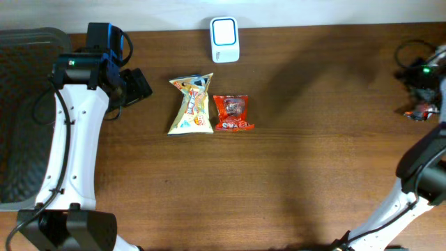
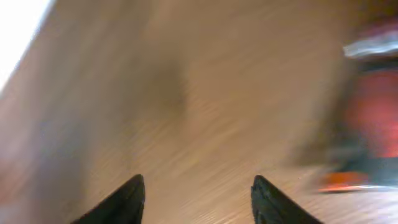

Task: Scan the item barcode
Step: 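Carry the dark red packet to the right and drop it, then return the right gripper and grasp the red snack packet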

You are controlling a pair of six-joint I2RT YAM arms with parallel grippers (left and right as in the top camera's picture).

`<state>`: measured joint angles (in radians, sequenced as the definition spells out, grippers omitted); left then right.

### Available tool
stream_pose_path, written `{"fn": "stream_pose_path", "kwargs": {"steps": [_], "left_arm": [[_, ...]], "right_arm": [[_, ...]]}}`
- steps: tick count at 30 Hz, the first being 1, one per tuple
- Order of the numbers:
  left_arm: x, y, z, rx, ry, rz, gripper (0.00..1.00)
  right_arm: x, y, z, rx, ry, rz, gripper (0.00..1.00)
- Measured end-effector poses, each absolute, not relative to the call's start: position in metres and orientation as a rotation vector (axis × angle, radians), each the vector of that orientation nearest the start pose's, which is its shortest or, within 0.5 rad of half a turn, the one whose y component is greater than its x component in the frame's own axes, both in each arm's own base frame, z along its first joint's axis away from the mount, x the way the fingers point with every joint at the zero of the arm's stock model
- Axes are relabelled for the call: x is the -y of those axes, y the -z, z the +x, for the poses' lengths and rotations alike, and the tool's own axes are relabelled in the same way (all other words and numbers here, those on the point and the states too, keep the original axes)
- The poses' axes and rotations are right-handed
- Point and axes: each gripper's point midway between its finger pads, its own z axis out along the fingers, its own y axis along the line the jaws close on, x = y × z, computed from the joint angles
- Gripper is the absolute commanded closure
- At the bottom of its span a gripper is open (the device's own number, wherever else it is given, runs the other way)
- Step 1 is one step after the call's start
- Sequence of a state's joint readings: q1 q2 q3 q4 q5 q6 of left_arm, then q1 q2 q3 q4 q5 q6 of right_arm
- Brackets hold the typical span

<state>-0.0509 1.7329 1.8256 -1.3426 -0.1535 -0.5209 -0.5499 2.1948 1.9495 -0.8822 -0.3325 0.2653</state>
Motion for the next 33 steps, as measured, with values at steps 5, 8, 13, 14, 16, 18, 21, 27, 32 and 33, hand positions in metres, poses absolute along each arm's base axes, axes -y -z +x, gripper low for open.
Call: {"fn": "stream_pose_path", "kwargs": {"steps": [5,8,13,14,16,18,21,27,32,33], "left_arm": [[-0.007,-0.225,0.379,-2.706,-0.079,-0.684,0.01],[-0.007,-0.225,0.379,-2.705,-0.078,-0.684,0.01],[-0.007,-0.225,0.379,-2.706,-0.079,-0.684,0.01],[-0.007,-0.225,0.379,-2.706,-0.079,-0.683,0.01],[-0.007,-0.225,0.379,-2.705,-0.079,-0.684,0.01],[-0.007,-0.225,0.379,-2.706,-0.079,-0.684,0.01],[-0.007,-0.225,0.379,-2.705,-0.079,-0.684,0.01],[-0.007,-0.225,0.379,-2.706,-0.079,-0.684,0.01],[-0.007,-0.225,0.379,-2.705,-0.079,-0.684,0.01],[-0.007,-0.225,0.379,-2.705,-0.079,-0.684,0.01]], "right_arm": [[0.030,-0.122,0.483,-2.701,-0.911,0.469,0.01],[-0.061,-0.116,0.470,-2.830,-0.916,0.169,0.15],[-0.170,-0.091,0.442,-2.970,-0.584,-0.174,0.49],[-0.187,-0.088,0.440,-2.969,-0.482,-0.178,0.49],[-0.209,-0.085,0.438,-2.952,-0.390,-0.168,0.48],[-0.232,-0.085,0.434,-2.914,-0.306,-0.197,0.48],[-0.246,-0.072,0.425,-2.920,-0.181,-0.153,0.46],[-0.234,-0.030,0.406,-3.038,-0.029,-0.048,0.88],[-0.195,-0.039,0.388,-3.111,0.223,-0.027,0.73],[-0.190,-0.048,0.394,-3.099,0.231,-0.010,0.45]]}}
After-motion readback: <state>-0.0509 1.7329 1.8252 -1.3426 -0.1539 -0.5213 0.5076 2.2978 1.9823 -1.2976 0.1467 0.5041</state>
